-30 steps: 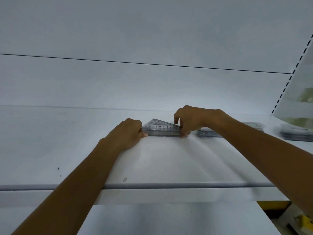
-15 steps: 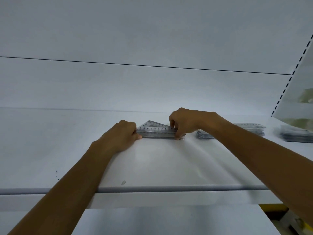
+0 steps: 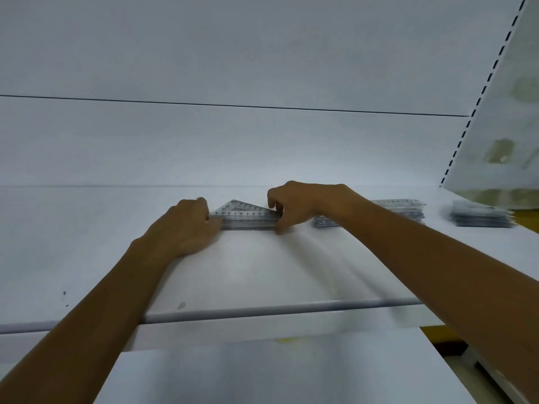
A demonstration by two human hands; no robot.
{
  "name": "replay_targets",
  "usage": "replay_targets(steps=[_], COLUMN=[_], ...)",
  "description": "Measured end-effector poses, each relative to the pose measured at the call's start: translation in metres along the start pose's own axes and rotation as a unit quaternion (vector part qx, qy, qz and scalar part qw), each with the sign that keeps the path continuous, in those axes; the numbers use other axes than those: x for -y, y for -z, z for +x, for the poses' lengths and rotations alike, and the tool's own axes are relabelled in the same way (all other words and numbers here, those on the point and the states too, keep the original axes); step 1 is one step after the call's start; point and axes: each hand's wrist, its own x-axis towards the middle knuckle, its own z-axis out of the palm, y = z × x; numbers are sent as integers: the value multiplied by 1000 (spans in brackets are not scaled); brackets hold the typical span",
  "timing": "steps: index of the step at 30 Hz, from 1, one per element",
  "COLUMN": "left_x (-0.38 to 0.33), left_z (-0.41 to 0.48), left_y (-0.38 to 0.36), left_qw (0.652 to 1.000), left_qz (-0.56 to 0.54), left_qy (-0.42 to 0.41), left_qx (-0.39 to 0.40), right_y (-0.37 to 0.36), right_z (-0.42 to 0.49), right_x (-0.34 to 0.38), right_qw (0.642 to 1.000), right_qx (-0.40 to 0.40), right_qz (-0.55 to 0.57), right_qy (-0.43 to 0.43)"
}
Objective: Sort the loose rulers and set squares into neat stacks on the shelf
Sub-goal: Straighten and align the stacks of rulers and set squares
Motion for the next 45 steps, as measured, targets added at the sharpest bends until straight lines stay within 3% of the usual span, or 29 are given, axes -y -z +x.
replay_targets(steps=[4,7,15,19,27,35,45], left_x=[-1,-9,-113,-176,-216,-219,-217], left_z=[-4,-5,22,39,58,69,69], left_y=[9,13,0,-12,-36,-45,-47], left_qw=[975,962,983,983,979,972,977], left_qz=[-83,-85,-45,5,51,85,45], left_qy=[-19,-55,-152,-181,-115,-85,-102], left_qx=[-207,-253,-94,-12,162,203,184], right_y=[6,16,24,18,8,-2,-5], right_z=[-20,-44,-95,-101,-98,-83,-78], right_x=[-18,-51,-182,-219,-238,-234,-240], right_qw=[993,985,995,996,999,999,998], right_qx=[-79,-130,-64,-55,-24,15,10], right_qz=[66,99,61,59,48,40,52], right_qy=[57,61,-39,-38,-3,25,24])
